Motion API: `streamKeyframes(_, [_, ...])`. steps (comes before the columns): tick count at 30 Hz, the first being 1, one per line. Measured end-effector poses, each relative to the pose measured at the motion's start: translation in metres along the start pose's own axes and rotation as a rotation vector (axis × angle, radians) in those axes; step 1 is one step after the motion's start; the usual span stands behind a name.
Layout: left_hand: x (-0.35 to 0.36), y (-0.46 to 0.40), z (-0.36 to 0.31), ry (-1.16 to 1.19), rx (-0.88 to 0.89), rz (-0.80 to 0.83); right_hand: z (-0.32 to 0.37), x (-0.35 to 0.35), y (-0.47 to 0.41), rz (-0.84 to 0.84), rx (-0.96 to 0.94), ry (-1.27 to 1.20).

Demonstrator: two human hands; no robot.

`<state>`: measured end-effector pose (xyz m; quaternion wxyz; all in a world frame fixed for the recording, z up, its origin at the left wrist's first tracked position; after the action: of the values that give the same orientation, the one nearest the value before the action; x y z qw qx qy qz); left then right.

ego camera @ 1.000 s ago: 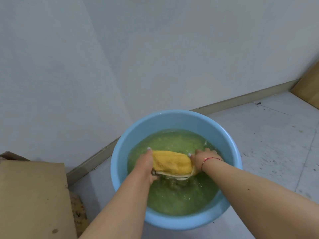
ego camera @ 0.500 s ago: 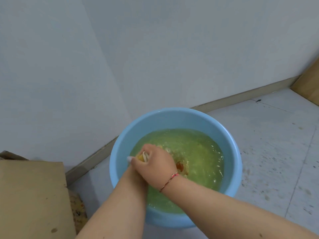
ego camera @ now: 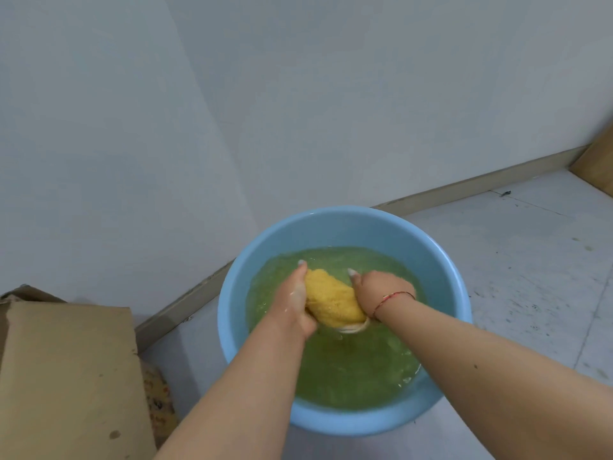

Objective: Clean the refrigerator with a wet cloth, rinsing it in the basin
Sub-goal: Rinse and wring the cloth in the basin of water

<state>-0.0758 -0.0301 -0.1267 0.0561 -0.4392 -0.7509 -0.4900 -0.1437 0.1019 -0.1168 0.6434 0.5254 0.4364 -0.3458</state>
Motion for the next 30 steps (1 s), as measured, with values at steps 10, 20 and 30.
streamKeyframes(10, [0.002,0.012,-0.023,-1.465,0.455,0.198,0.032,-0.010,0.029,0.220,-0.358,0.289])
streamKeyframes(20, [0.029,0.039,-0.056,-0.663,0.616,0.259,-0.011,-0.131,0.033,-0.134,-0.338,-0.661])
streamKeyframes(30, [0.099,0.076,-0.056,-0.090,0.324,0.554,0.038,-0.055,0.048,0.150,-0.696,-1.073])
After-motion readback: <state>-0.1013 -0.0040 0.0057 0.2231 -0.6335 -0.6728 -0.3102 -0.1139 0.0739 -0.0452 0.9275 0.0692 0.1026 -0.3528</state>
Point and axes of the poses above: each hand's wrist, its own y-axis away from the middle knuckle, its own x-axis out of the palm, z = x × y, the point moved 8 cm from there along -y, towards the middle knuckle, and after that the axes turned 11 degrees about y, right-handed, at the moved point
